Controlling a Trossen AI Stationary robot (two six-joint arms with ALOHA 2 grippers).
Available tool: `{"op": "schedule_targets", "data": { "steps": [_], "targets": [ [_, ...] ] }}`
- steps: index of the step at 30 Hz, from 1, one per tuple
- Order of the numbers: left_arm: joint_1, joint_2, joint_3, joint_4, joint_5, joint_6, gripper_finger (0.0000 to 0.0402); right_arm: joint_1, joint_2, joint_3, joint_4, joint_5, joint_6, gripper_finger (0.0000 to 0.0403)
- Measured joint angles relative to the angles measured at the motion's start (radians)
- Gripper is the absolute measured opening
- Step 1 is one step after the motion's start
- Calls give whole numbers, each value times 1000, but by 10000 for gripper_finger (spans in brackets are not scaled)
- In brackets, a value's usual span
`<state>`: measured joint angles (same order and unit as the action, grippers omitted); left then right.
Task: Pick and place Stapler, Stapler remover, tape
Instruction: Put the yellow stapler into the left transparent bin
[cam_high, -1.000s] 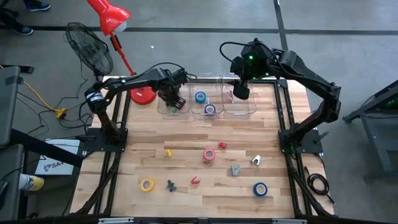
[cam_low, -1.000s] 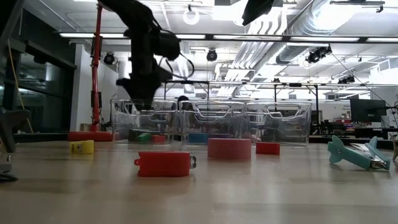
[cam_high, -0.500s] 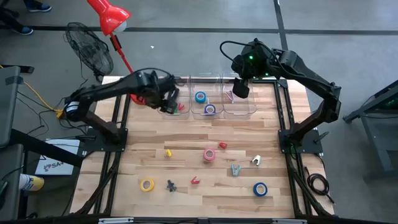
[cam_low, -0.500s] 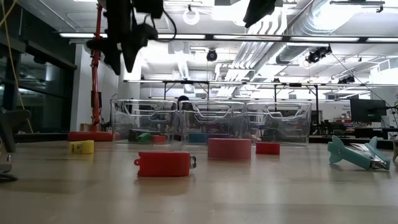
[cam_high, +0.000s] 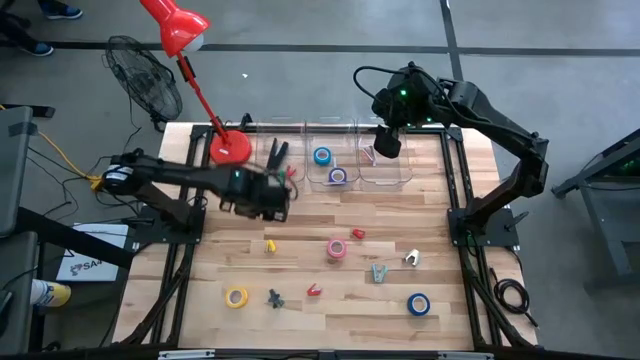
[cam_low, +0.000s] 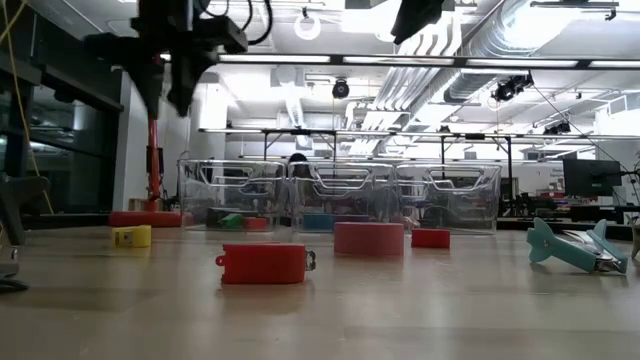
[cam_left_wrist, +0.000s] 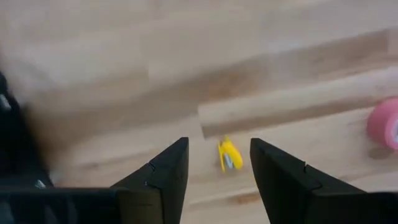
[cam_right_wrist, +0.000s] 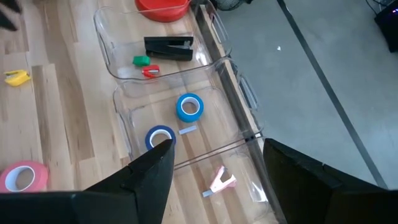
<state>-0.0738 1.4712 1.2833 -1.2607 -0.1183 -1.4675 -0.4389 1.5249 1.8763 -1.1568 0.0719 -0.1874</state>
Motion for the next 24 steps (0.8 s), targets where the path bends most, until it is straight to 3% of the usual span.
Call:
{"op": "schedule_targets", "data": {
  "steps": [10,16,24],
  "targets": [
    [-153,0,-252,349,58,-381,167,0,0,0,0,0,-22,237],
    [-156,0,-360,521,63,-437,167,0,0,0,0,-5,-23,237],
    [-156,66,-378,553,89,-448,167,0,0,0,-8,-8,-38,237]
  ]
}}
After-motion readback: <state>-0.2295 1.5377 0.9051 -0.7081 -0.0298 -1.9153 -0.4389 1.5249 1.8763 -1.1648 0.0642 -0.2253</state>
